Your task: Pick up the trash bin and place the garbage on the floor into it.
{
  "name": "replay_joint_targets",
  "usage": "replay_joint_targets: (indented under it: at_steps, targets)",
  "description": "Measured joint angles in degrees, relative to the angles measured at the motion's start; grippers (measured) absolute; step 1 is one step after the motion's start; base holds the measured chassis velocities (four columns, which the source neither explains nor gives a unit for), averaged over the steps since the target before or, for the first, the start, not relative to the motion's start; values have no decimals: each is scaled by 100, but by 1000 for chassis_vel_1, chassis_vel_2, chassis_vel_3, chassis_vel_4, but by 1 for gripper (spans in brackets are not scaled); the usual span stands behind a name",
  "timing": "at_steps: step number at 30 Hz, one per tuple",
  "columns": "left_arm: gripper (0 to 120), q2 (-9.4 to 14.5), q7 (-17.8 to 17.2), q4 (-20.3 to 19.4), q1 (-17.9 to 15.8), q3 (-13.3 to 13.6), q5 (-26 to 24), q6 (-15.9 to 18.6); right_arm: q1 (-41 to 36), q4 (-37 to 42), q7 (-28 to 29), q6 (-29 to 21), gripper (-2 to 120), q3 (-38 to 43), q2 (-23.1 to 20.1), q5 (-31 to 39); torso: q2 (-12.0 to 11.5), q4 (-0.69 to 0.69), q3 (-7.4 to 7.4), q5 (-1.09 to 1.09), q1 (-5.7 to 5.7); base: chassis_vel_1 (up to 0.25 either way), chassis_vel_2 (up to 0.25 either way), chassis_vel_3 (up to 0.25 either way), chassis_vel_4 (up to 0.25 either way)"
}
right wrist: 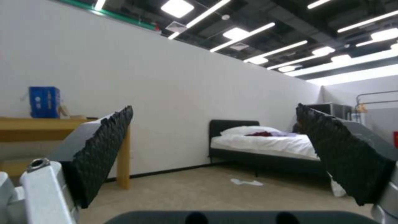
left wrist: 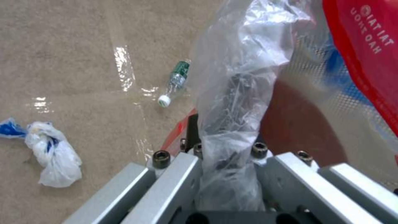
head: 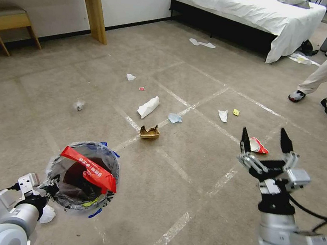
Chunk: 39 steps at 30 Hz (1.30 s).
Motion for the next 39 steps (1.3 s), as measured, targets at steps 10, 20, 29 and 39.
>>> replay_joint_targets:
  at_steps: [10, 20, 29, 39]
  targets:
    - [1, 14, 2, -1, 88, -111, -13, -8, -56, -276, 71, 212, 100, -127, 139, -290, 0, 0, 0, 1, 0, 0, 0, 0, 0]
    - [1, -14, 1, -6, 115, -138, -17, -12, 10, -425, 37, 290, 100, -241, 155, -354, 1, -1, 0, 1, -1, -58, 43, 58, -49]
    - [1, -37, 0, 19, 59, -117, -5, -14, 139, -485, 37, 267, 100, -287, 124, -347, 1, -1, 1, 1, 2, -206, 209, 205, -212]
    - [1, -32, -5, 41, 48, -115, -4, -14, 190, -536, 40, 249, 100, -350, 134, -356, 0, 0, 1, 3, 2, -184, 180, 184, -187]
